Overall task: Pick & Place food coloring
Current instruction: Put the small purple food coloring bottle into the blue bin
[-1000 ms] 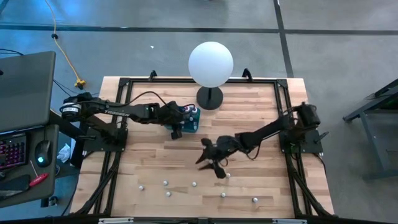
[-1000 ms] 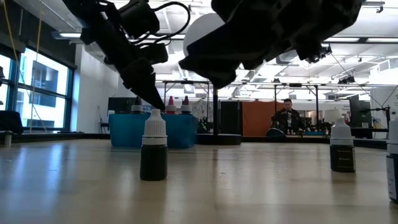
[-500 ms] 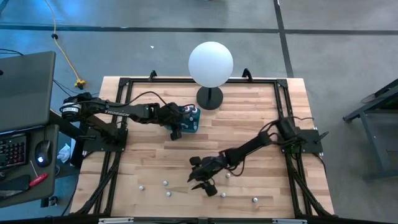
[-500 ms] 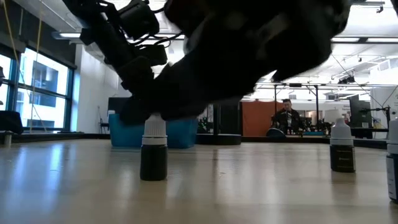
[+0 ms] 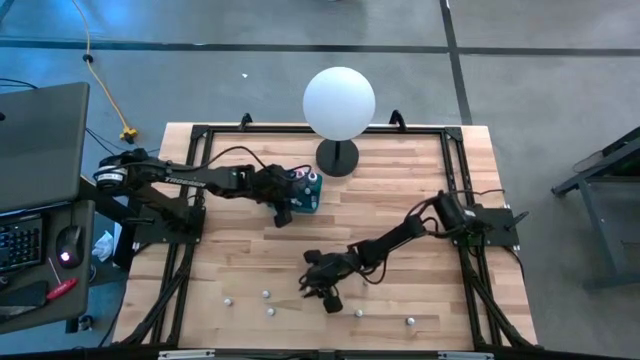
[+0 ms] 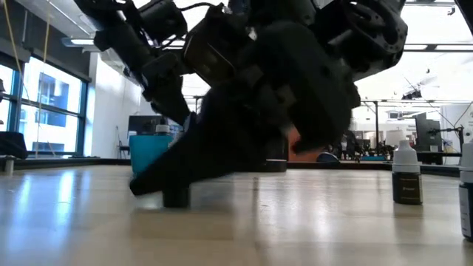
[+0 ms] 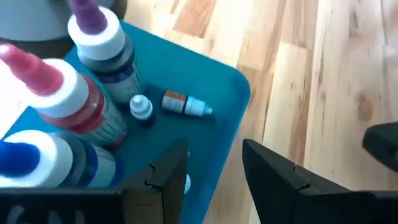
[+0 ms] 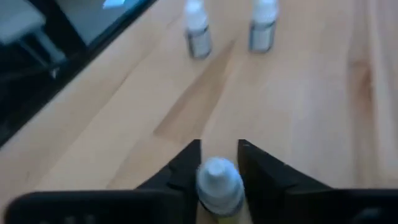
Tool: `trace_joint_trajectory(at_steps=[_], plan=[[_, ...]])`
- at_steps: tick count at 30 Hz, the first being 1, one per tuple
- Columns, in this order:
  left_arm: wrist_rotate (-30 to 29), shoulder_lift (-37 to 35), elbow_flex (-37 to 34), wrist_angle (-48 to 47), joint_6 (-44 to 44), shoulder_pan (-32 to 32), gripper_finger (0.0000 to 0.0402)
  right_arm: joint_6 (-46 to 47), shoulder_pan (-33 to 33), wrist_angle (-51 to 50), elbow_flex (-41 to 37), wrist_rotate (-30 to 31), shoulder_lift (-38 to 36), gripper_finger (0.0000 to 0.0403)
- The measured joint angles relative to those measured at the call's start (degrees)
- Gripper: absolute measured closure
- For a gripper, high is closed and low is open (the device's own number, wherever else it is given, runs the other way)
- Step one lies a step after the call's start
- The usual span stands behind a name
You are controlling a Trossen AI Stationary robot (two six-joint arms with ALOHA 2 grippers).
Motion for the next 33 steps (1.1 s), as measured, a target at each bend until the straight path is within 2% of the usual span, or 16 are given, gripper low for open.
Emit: trace_joint_trajectory(at_steps=[3, 6, 8, 11, 14, 17, 19, 24, 27, 30, 33], plan=[[-0.5, -2.3, 0.0, -0.3, 0.0, 0.0, 0.025, 2.2, -0.7, 2.0, 0.0, 0.0, -0.1, 0.035], [-1.8, -6.2, -0.1, -1.6, 0.2, 0.0, 0.025, 3.8, -1.7, 1.2, 0.0, 0.4, -1.7, 0.035], [-3.4, -9.7, 0.0, -3.2, 0.7, 0.0, 0.025, 3.0, -2.7, 0.9, 0.1, 2.9, -4.1, 0.035], [-5.4, -15.3, 0.0, -4.6, 1.7, 0.0, 0.025, -1.6, -5.2, -0.4, 0.4, 11.1, -9.0, 0.035], [-6.6, -20.9, 0.0, -6.2, 1.8, 0.0, 0.025, -6.7, -8.6, -1.9, 0.4, 23.2, -13.4, 0.0349], [-6.9, -25.5, 0.0, -7.4, 1.7, 0.0, 0.025, -8.0, -13.5, -1.8, 0.5, 32.3, -16.0, 0.0345], [-7.0, -27.5, 0.0, -7.0, 1.7, 0.0, 0.025, -7.2, -17.3, -2.0, 0.5, 31.3, -16.0, 0.0345], [-7.0, -29.6, 0.0, -9.1, 1.7, 0.0, 0.025, -4.3, -24.4, -6.0, 0.3, 16.2, -12.9, 0.0343], [-7.6, -29.4, 0.0, -10.2, 1.7, 0.0, 0.025, -4.4, -25.8, -6.6, 0.3, 11.2, -11.7, 0.0329], [-7.7, -28.8, 0.0, -11.2, 1.7, 0.0, 0.025, -5.5, -26.1, -8.0, 0.4, 11.1, -11.3, 0.0312], [-7.8, -28.2, 0.0, -11.1, 1.7, 0.0, 0.025, -8.6, -25.8, -8.9, 0.4, 15.5, -11.3, 0.0294]])
